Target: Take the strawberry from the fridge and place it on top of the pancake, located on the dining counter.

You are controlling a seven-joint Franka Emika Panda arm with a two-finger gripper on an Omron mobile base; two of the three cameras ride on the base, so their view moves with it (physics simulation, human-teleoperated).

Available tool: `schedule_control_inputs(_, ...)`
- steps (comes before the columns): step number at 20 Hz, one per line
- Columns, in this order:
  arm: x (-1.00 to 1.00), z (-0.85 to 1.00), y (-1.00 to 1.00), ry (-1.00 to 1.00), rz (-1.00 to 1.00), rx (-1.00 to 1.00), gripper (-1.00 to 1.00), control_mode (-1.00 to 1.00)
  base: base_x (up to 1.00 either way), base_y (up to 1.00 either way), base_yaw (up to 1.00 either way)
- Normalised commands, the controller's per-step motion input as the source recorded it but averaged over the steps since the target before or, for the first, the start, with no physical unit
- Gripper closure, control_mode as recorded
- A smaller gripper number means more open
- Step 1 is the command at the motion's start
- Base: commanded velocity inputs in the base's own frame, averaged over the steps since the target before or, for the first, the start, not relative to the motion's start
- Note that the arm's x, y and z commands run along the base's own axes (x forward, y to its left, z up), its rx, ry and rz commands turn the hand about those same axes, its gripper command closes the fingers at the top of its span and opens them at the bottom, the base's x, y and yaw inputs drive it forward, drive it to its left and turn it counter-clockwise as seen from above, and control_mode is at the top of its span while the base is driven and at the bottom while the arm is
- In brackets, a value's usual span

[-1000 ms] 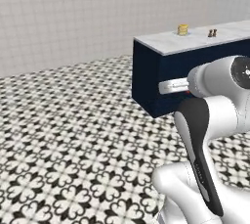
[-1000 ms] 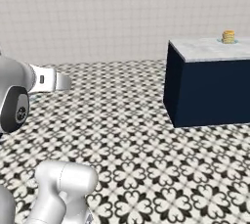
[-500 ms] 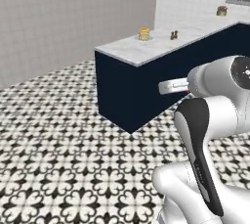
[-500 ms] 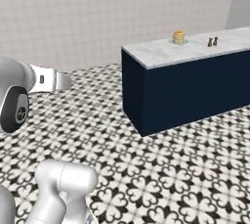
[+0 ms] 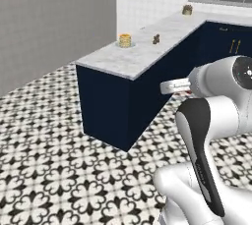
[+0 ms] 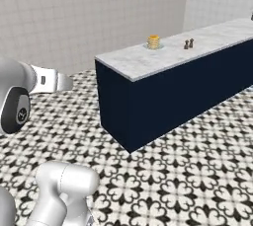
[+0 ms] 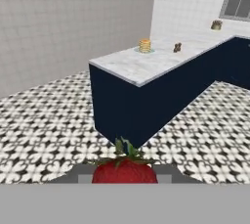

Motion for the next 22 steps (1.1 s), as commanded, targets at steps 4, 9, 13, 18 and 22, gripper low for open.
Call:
schedule_control_inputs(4,0.00,0.00,0.00,0.00,0.00,0.00,1.00,1.00,0.76,1.00,-0.40)
schedule_control_inputs(9,0.00,0.00,0.00,0.00,0.00,0.00,1.00,1.00,0.50,1.00,-0.43)
schedule_control_inputs(13,0.00,0.00,0.00,0.00,0.00,0.00,1.00,1.00,0.21,1.00,-0.38)
schedule_control_inputs(18,0.00,0.00,0.00,0.00,0.00,0.00,1.00,1.00,0.04,1.00,-0.36)
schedule_control_inputs(22,0.00,0.00,0.00,0.00,0.00,0.00,1.00,1.00,0.00,1.00,-0.36)
